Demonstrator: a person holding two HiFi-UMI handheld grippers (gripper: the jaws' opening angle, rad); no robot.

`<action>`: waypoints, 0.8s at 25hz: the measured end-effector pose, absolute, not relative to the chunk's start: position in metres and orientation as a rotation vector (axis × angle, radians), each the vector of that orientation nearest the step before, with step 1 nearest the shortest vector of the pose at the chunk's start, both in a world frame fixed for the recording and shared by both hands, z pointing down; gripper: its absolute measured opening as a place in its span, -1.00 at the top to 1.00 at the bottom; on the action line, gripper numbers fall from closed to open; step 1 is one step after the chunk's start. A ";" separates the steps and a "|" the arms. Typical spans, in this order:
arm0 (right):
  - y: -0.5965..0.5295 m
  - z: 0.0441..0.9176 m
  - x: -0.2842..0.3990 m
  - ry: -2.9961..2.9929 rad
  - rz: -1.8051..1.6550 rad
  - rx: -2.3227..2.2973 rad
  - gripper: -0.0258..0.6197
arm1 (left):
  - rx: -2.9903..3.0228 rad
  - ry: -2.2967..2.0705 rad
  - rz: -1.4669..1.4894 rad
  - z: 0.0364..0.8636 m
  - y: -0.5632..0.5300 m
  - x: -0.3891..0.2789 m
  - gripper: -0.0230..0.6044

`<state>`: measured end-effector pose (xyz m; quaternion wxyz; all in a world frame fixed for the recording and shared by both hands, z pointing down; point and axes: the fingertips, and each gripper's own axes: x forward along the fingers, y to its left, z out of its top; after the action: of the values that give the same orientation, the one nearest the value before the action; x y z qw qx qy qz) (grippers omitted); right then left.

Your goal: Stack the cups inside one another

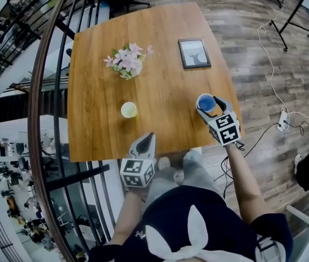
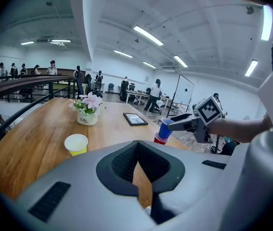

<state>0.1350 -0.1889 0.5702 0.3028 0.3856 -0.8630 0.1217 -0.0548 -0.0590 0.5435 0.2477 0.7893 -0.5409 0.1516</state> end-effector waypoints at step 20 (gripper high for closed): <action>-0.192 0.621 0.137 -2.218 0.412 0.958 -0.11 | 2.187 -1.404 0.434 0.553 -0.075 -0.037 0.87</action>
<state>0.1368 -0.1921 0.6215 0.3383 0.3678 -0.8516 0.1580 -0.0368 -0.0745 0.5535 0.2506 0.8036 -0.5158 0.1594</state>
